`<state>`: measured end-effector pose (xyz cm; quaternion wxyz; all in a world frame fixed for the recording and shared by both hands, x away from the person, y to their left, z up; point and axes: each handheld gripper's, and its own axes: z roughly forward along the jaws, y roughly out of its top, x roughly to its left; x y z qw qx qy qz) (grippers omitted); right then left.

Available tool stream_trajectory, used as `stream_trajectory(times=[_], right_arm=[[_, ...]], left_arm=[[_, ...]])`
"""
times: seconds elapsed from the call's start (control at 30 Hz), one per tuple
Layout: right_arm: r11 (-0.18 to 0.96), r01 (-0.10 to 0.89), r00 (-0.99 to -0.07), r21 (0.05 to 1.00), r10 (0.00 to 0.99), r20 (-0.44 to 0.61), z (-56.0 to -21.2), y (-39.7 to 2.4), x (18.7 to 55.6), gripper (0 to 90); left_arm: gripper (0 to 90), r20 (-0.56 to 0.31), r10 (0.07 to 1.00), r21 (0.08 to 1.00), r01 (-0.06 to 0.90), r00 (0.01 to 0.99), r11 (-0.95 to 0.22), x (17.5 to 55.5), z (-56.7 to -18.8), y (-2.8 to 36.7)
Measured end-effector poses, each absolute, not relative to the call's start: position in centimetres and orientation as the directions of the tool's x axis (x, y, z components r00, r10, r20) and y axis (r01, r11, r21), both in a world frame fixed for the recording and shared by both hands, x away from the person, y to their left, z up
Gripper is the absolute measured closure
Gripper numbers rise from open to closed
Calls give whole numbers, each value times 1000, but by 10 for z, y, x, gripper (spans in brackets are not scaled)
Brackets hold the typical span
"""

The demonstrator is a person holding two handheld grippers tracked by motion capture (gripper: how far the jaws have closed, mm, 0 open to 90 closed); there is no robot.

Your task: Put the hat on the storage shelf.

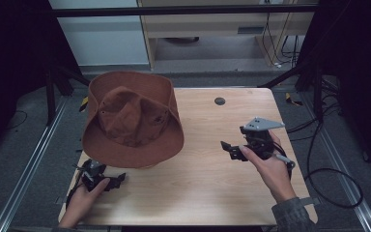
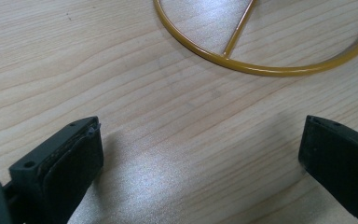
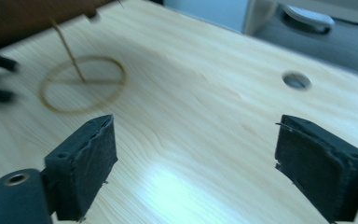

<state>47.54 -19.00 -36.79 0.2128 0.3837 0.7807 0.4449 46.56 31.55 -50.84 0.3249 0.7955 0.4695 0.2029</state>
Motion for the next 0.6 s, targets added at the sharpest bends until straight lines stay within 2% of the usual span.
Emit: stream_trajectory(times=[0.33, 0.6], right_arm=[[333, 476, -549, 814, 836, -21, -435, -212, 472, 148], [264, 545, -486, 796, 873, 43, -485, -221, 472, 140]], left_arm=[[0, 16, 879, 707, 616, 477, -347, 466, -508, 315], [0, 19, 878, 707, 615, 478, -349, 466, -508, 316]])
